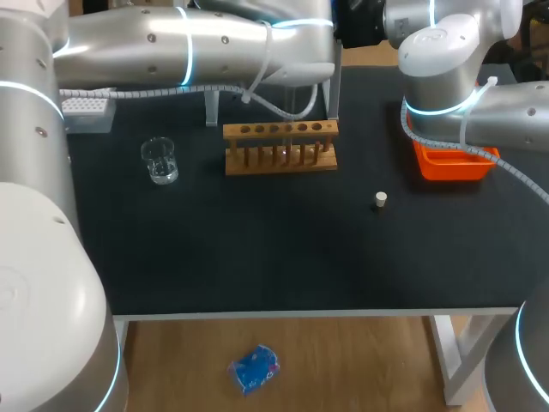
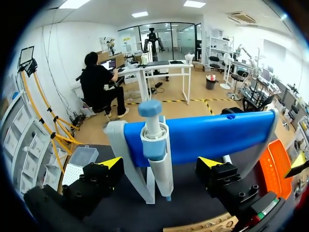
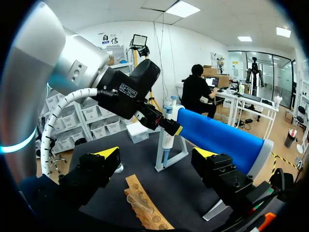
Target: Invert the test tube, pick up the pipette, mount the tip to pipette, aspirate from beaker and dispense into the tube, eject the tip, return the pipette, and cap with the stopper.
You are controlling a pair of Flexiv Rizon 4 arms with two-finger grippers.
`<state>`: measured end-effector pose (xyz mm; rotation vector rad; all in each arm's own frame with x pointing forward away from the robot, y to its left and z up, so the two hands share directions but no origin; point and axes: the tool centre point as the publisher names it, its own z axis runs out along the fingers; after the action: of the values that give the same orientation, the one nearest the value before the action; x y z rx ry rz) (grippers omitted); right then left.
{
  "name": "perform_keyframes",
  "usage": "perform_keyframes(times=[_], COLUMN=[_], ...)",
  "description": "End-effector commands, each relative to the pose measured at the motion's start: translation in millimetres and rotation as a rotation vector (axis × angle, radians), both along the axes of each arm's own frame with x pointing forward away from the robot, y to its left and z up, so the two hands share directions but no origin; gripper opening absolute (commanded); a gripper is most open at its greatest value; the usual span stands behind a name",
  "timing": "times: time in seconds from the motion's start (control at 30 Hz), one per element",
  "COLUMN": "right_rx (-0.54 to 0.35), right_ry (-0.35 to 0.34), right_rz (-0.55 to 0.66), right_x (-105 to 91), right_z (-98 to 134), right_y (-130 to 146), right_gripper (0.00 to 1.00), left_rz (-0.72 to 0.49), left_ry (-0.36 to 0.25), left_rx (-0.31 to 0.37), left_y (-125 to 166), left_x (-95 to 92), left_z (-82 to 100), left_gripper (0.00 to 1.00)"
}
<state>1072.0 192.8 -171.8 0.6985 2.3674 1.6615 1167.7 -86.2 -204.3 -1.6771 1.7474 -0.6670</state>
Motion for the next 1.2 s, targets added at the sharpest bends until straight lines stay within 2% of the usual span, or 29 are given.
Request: perform_keyframes(times=[0.03, 0.37, 0.6, 0.8, 0.9, 1.2], right_rx=[-0.001, -0.001, -0.001, 0.007, 0.013, 0.041], right_ry=[0.002, 0.002, 0.002, -0.005, -0.009, -0.055], right_rz=[0.002, 0.002, 0.002, 0.093, 0.141, 0.232], right_x=[0.3, 0.3, 0.3, -13.2, -23.2, -44.2], right_z=[0, 0, 0, 5, 7, 14], right_y=[0, 0, 0, -4, -7, -29], right_gripper=[1.0, 1.0, 1.0, 1.0, 1.0, 1.0], left_rz=[-0.009, -0.008, -0.06, -0.132, -0.175, -0.351], left_ry=[-0.013, -0.03, -0.066, -0.096, -0.11, -0.133], left_rx=[-0.012, -0.038, -0.081, -0.084, -0.109, -0.133], left_y=[3, 5, 9, 8, 6, -9], left_x=[-11.9, -40.8, -62.0, -78.7, -87.3, -117.8], left_z=[5.2, 10.8, 19.1, 28.9, 34.5, 46.9], left_gripper=[1.0, 1.0, 1.0, 1.0, 1.0, 1.0])
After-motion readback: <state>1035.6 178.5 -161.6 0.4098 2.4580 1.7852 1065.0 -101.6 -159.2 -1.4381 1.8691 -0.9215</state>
